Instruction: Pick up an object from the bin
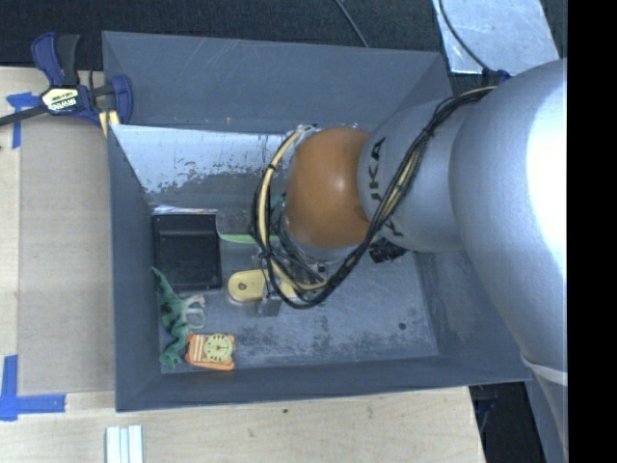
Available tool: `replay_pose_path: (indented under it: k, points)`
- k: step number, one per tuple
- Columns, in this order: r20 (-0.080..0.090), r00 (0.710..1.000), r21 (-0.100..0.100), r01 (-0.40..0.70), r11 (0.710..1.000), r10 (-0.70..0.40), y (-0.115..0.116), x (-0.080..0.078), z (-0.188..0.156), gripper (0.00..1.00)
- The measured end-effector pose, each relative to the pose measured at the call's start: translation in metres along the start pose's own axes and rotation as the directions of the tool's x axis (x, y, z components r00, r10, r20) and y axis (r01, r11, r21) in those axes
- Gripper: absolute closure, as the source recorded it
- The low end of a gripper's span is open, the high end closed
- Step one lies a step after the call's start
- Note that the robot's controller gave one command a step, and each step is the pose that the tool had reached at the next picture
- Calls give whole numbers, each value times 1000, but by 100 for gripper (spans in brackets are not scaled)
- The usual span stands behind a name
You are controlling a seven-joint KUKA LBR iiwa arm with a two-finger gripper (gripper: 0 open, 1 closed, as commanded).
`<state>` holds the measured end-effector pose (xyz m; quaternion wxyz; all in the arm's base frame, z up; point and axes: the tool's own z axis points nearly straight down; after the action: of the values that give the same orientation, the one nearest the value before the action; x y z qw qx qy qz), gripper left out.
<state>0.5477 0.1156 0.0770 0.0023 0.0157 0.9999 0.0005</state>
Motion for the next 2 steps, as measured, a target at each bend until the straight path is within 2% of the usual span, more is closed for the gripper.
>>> replay_pose_path:
  k: [1, 2]
  points:
    - [0, 1000, 0, 0, 1000, 0, 0, 0, 0, 100]
    - [-2, 1000, 0, -1, 1000, 1, 0, 1, -25, 100]
